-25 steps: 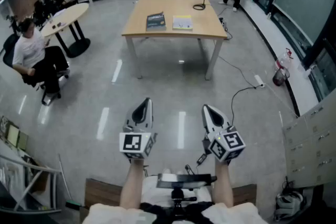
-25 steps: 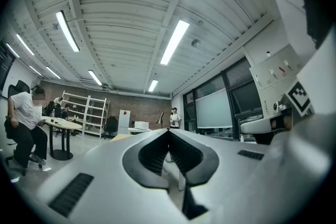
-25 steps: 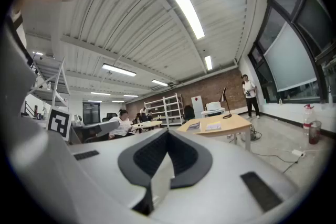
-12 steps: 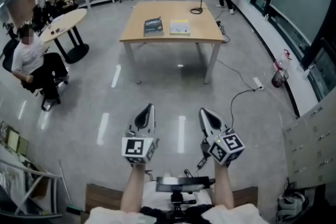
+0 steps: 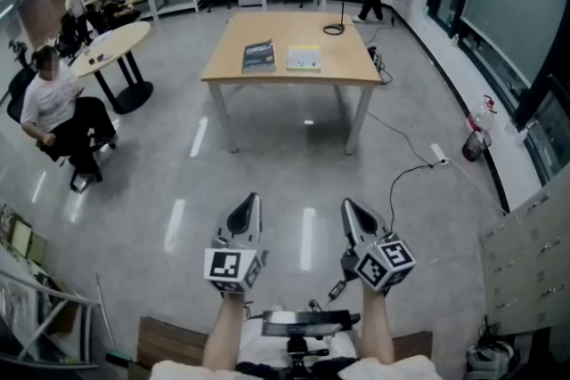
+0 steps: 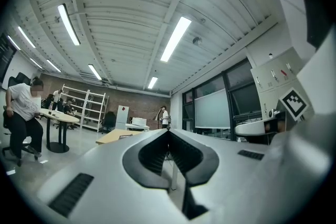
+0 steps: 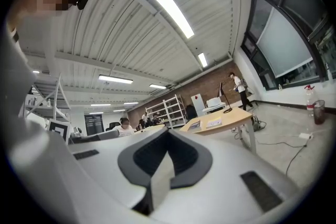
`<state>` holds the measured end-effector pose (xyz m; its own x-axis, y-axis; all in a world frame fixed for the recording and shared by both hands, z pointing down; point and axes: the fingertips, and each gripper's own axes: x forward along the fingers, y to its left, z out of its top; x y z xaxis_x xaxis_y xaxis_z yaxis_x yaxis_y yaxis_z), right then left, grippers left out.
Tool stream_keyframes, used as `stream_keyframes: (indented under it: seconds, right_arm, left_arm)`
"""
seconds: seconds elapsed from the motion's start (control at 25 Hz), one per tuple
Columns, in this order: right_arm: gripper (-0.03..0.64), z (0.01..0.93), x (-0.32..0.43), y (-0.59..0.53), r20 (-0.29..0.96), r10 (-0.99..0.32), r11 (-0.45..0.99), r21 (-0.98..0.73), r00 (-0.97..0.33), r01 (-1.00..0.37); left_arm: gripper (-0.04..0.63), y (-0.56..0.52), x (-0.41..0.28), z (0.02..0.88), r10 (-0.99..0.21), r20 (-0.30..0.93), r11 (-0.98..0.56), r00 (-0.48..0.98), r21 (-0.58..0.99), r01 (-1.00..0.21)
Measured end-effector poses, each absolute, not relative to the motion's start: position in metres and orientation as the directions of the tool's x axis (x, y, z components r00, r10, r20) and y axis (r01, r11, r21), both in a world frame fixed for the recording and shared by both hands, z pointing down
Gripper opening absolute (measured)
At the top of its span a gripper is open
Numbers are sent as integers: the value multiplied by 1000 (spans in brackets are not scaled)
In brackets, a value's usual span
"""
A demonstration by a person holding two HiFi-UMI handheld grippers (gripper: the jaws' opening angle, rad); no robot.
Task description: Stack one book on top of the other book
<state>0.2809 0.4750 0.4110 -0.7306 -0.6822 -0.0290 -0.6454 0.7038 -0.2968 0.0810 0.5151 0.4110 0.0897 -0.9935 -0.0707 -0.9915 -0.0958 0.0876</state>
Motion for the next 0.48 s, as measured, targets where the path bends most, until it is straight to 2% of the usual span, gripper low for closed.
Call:
stream_keyframes:
  seconds: [0.48]
  right_arm:
    - [-5, 426, 297, 423, -2, -663, 715, -299, -748, -632]
  left_arm:
    - [8, 470, 92, 427, -994, -80, -85, 77, 111, -990]
